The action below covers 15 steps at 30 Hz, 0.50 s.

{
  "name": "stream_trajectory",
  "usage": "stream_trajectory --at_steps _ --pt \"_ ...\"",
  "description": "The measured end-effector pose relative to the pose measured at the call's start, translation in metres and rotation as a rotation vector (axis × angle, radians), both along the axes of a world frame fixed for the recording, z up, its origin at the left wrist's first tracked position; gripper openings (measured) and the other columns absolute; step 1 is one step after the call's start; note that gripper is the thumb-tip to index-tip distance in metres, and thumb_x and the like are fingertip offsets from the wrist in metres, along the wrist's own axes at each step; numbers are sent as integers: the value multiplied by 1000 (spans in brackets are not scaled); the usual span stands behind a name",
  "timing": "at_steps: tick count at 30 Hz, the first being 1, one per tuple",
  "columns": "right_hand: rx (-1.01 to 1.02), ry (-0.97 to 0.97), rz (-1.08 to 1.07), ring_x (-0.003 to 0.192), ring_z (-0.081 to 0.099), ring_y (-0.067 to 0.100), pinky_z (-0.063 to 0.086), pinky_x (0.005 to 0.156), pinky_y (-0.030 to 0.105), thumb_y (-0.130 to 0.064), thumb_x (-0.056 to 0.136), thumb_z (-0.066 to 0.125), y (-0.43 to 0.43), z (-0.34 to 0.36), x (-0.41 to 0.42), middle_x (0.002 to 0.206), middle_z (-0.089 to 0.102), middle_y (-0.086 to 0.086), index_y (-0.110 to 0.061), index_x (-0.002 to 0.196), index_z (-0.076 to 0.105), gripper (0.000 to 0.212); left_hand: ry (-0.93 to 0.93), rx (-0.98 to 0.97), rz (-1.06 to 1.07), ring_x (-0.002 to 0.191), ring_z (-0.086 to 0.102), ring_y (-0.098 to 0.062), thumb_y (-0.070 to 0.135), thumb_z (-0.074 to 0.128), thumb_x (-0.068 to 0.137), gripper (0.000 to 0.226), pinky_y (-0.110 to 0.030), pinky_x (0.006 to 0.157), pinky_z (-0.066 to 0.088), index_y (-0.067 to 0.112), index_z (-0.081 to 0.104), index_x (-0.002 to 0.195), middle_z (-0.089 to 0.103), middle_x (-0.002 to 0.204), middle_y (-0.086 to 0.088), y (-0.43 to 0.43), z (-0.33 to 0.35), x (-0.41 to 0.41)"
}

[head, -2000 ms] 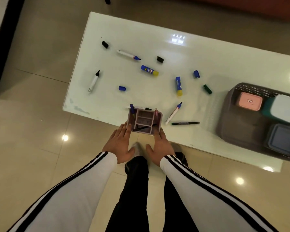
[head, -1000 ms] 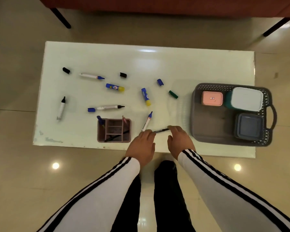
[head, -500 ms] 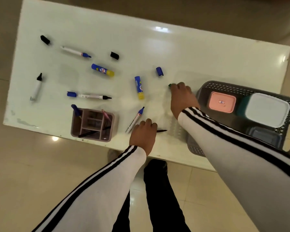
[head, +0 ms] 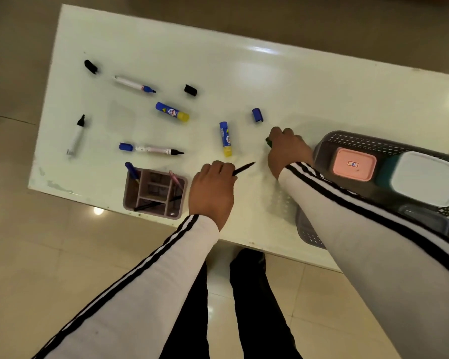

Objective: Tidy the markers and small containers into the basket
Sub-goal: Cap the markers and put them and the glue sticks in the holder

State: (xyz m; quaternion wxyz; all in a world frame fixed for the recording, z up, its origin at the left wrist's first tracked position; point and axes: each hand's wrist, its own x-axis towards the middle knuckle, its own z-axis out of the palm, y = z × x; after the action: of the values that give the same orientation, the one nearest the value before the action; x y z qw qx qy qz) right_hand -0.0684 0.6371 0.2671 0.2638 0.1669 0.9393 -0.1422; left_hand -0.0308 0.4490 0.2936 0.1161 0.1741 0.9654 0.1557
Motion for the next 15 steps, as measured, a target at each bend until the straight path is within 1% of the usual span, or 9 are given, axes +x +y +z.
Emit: stream_trajectory --at_steps 3,5,6,8,10,12,14,15 --pt "-158 140 -199 95 58 28 44 74 33 -12 88 52 -7 13 17 114 54 8 -21 119 52 32 5 -18 8 86 55 -32 18 56 95 12 -41 73 45 12 63 101 65 95 -8 -4 10 -11" --pt "-329 286 -378 82 57 16 43 74 27 -16 87 59 -13 28 33 105 59 4 -24 114 61 29 19 -18 11 87 56 -32 18 56 95 12 -41 75 44 12 64 103 65 96 -7 -5 17 -15" --pt "-417 345 -460 78 56 11 44 74 25 -17 86 61 -16 37 42 101 61 2 -25 112 65 27 28 -17 16 87 56 -31 17 58 94 12 -41 75 44 13 64 104 65 96 -7 -5 21 -15" --pt "-559 431 -583 82 59 6 49 80 22 -14 86 62 -21 53 57 100 65 -4 -26 109 69 27 49 -11 21 84 57 -31 15 61 93 11 -40 74 43 12 64 103 65 95 -7 -6 27 -16" --pt "-671 466 -662 89 63 4 50 83 17 -8 88 59 -25 69 66 101 69 -10 -25 107 71 28 64 0 6 80 57 -30 13 64 91 12 -38 73 43 11 64 103 64 93 -7 -8 34 -16" --pt "-765 467 -688 93 64 1 48 83 10 -2 90 54 -29 80 70 100 70 -16 -25 104 71 32 59 2 -25 79 56 -28 11 64 91 13 -38 73 44 12 64 104 63 94 -7 -10 38 -15" --pt "-814 453 -672 93 64 0 47 83 10 -1 91 51 -33 86 70 100 71 -16 -25 103 71 34 40 -1 -48 78 56 -27 7 64 89 16 -36 73 44 13 63 104 61 95 -6 -11 40 -13" --pt "-803 448 -646 92 63 -1 47 81 10 -3 92 52 -34 87 70 101 70 -14 -25 102 71 31 33 -1 -53 78 55 -27 5 65 88 19 -35 73 44 14 62 104 61 95 -6 -12 41 -12"
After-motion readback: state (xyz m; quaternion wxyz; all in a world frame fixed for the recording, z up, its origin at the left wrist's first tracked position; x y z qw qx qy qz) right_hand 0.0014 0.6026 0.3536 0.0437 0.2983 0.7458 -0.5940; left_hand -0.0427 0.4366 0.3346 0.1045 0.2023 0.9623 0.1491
